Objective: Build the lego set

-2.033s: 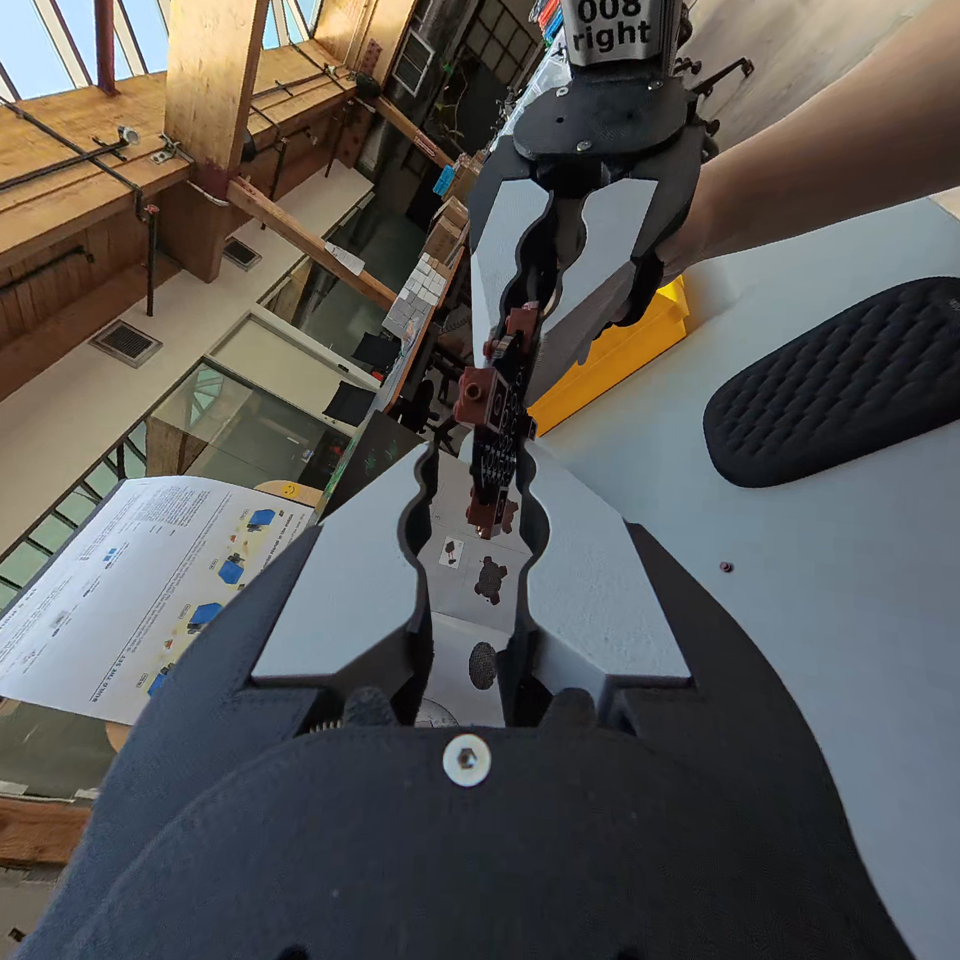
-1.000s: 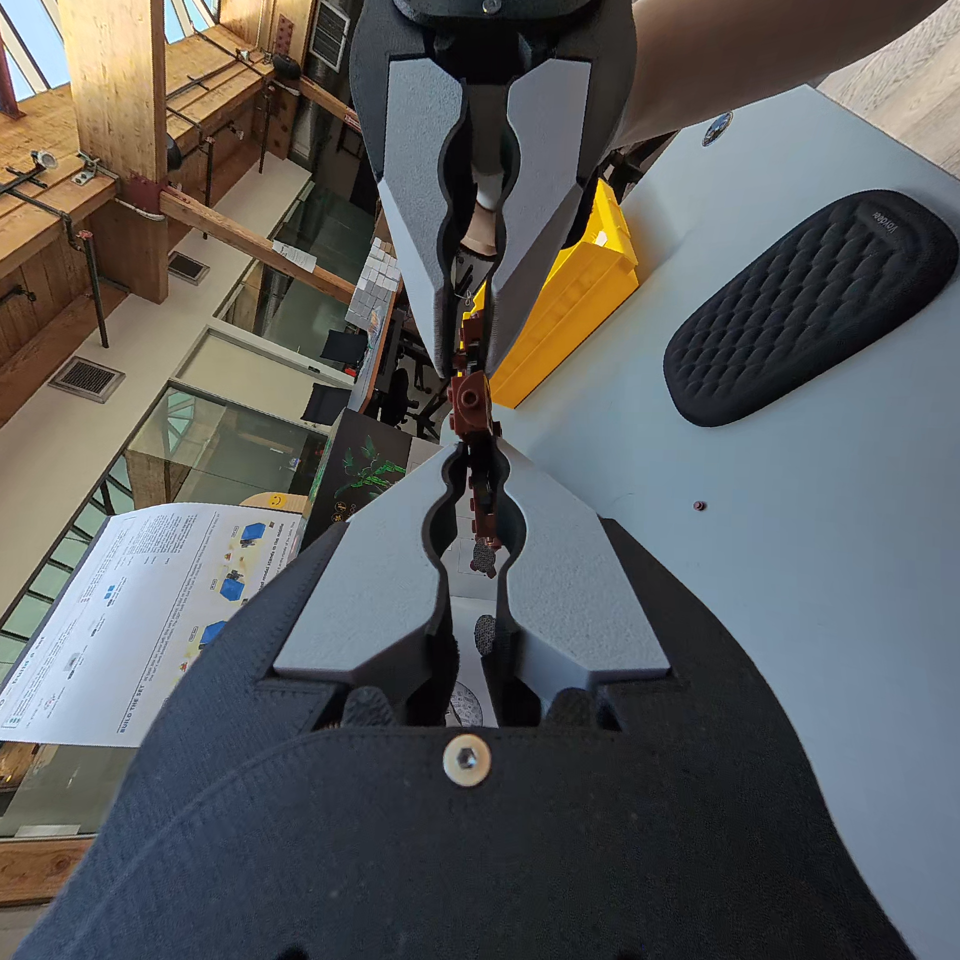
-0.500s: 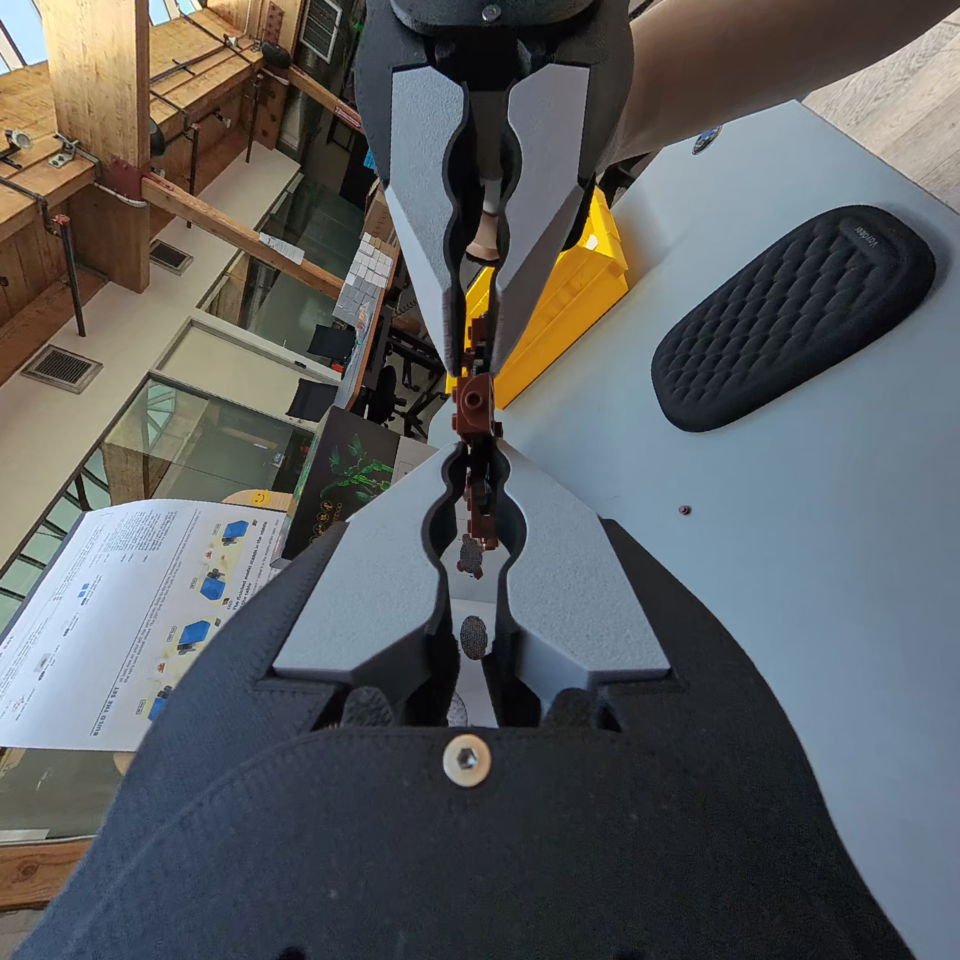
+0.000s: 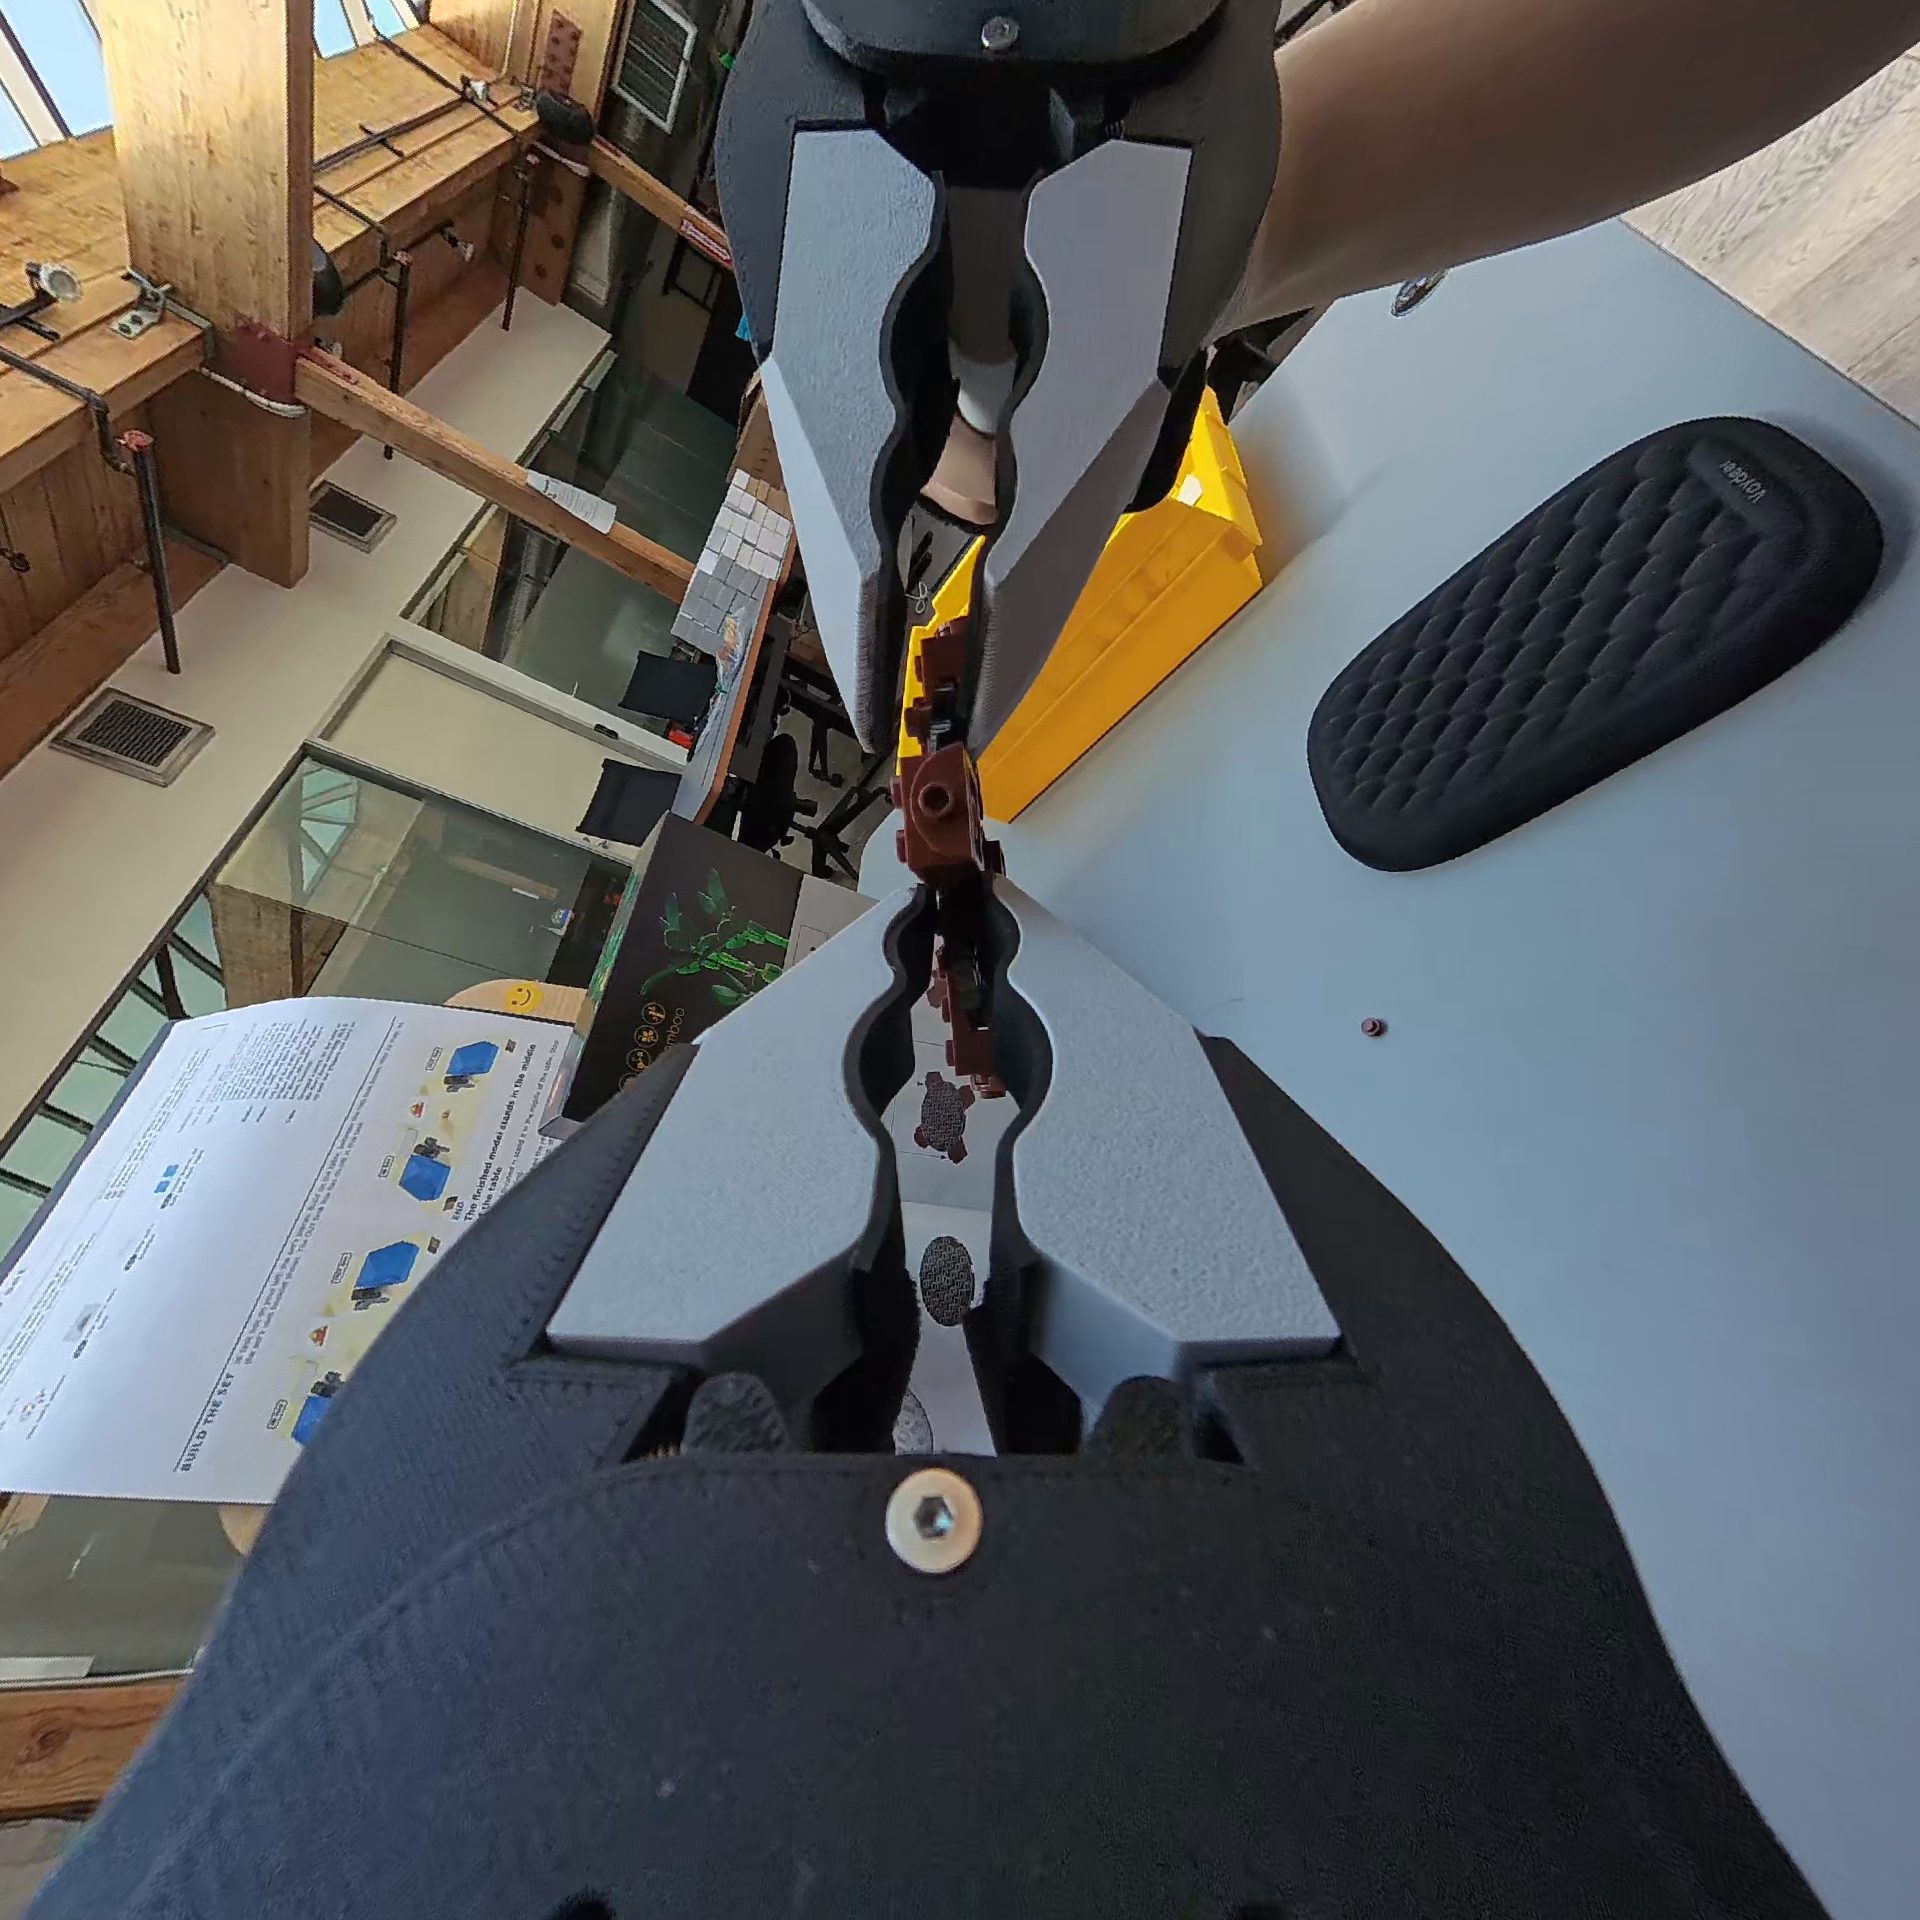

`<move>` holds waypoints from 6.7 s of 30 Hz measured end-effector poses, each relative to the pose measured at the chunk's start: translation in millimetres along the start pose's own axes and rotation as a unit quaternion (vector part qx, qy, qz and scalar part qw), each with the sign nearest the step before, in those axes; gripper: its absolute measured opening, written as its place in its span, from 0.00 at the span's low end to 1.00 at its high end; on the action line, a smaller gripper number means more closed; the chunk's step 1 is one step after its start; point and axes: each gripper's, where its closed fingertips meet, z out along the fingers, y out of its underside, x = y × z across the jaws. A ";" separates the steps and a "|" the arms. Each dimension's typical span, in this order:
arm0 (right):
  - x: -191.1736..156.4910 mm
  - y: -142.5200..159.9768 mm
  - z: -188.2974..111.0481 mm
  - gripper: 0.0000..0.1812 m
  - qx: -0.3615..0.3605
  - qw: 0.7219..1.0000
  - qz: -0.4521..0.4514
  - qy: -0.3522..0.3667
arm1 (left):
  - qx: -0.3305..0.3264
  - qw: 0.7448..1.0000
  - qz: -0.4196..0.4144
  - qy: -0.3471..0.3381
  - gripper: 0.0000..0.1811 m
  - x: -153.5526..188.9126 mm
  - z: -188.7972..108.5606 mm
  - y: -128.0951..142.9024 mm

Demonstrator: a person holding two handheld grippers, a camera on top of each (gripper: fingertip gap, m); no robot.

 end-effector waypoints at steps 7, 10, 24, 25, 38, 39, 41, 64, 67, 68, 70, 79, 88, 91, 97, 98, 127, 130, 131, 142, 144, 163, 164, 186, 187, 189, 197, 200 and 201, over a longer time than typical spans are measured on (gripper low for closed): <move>-9.5 3.0 -2.2 0.03 -0.013 0.999 0.000 -0.033 | -0.001 1.000 0.008 0.010 0.03 5.8 1.4 -0.1; -9.3 2.3 -1.6 0.04 -0.005 1.000 0.010 -0.027 | 0.002 1.000 0.008 0.004 0.03 7.0 1.6 0.0; -43.2 64.5 -11.8 0.17 0.070 0.849 0.519 -0.070 | -0.082 0.965 0.235 -0.079 0.03 38.3 5.6 38.9; -49.2 65.5 -8.2 0.18 0.062 0.848 0.520 -0.076 | -0.083 0.964 0.243 -0.073 0.03 42.8 7.1 41.1; -61.2 87.7 4.5 0.08 -0.007 0.895 0.443 0.050 | -0.073 0.985 0.125 -0.097 0.09 38.8 13.1 61.4; -59.3 89.8 3.9 0.08 -0.012 0.901 0.427 0.079 | -0.078 0.986 0.096 -0.110 0.11 33.6 11.8 66.6; -57.9 93.2 3.4 0.08 -0.023 0.906 0.403 0.123 | -0.079 0.985 0.060 -0.142 0.14 24.3 5.7 75.1; -73.2 146.4 31.1 0.09 -0.128 0.876 0.352 0.303 | 0.180 0.574 -0.784 0.155 0.03 38.0 68.2 101.1; -75.6 149.6 32.0 0.09 -0.126 0.875 0.361 0.298 | 0.162 0.587 -0.776 0.167 0.03 39.7 70.7 102.6; -76.2 150.3 32.6 0.09 -0.126 0.874 0.364 0.296 | 0.157 0.592 -0.773 0.166 0.03 39.8 71.2 103.6; -77.1 151.7 34.3 0.09 -0.129 0.874 0.366 0.294 | 0.157 0.597 -0.771 0.156 0.03 39.4 71.7 105.9; -83.0 147.1 39.6 0.17 -0.127 0.885 0.357 0.270 | 0.167 0.555 -0.800 0.158 0.03 41.6 57.9 119.7; -123.7 180.2 2.5 0.11 -0.234 0.900 0.368 -0.017 | 0.110 0.521 -0.824 0.194 0.03 57.7 43.5 141.6; -133.1 189.1 -5.3 0.09 -0.236 0.885 0.396 -0.071 | 0.091 0.522 -0.824 0.199 0.03 63.8 42.1 145.3; -152.2 207.0 -3.6 0.05 -0.267 0.884 0.352 -0.155 | 0.081 0.515 -0.827 0.210 0.03 69.9 42.2 145.2; -152.2 207.0 -0.7 0.04 -0.260 0.884 0.353 -0.162 | 0.079 0.515 -0.827 0.212 0.03 71.2 42.8 145.2; -168.5 221.2 11.1 0.04 -0.258 0.855 0.384 -0.233 | 0.060 0.508 -0.828 0.231 0.03 85.2 49.3 142.2; -168.6 221.6 11.0 0.03 -0.256 0.856 0.385 -0.232 | 0.059 0.508 -0.828 0.231 0.03 85.3 49.4 142.0; -168.2 221.7 11.0 0.02 -0.256 0.857 0.382 -0.231 | 0.059 0.508 -0.827 0.231 0.03 85.4 49.4 141.9; -106.2 145.1 29.5 0.02 -0.113 0.896 0.389 -0.183 | 0.036 0.486 -0.839 0.242 0.03 100.5 57.8 139.6; -106.7 136.9 34.9 0.02 -0.103 0.891 0.393 -0.203 | 0.037 0.469 -0.846 0.250 0.03 104.1 59.9 137.0; -123.9 158.8 44.2 0.02 -0.179 0.878 0.362 -0.257 | 0.061 0.419 -0.868 0.257 0.03 102.9 62.8 131.1; -124.5 159.3 44.2 0.02 -0.181 0.878 0.360 -0.258 | 0.059 0.420 -0.869 0.257 0.03 103.3 63.0 131.5; -121.5 158.5 44.9 0.02 -0.205 0.905 0.288 -0.236 | 0.075 0.402 -0.878 0.249 0.03 98.7 62.9 130.6; -121.2 158.8 45.4 0.02 -0.202 0.906 0.292 -0.231 | 0.073 0.407 -0.876 0.247 0.03 98.4 62.9 131.1; -119.4 157.1 46.2 0.02 -0.188 0.907 0.304 -0.224 | 0.073 0.412 -0.874 0.246 0.03 97.3 62.0 131.0; -114.0 152.2 45.7 0.08 -0.172 0.912 0.307 -0.210 | 0.084 0.395 -0.879 0.253 0.03 96.1 61.6 129.0; -103.6 146.6 44.9 0.05 -0.137 0.911 0.344 -0.184 | 0.088 0.394 -0.880 0.250 0.03 93.7 60.5 129.9; -101.3 149.1 44.1 0.05 -0.136 0.911 0.349 -0.172 | 0.088 0.394 -0.880 0.249 0.03 93.4 60.3 130.3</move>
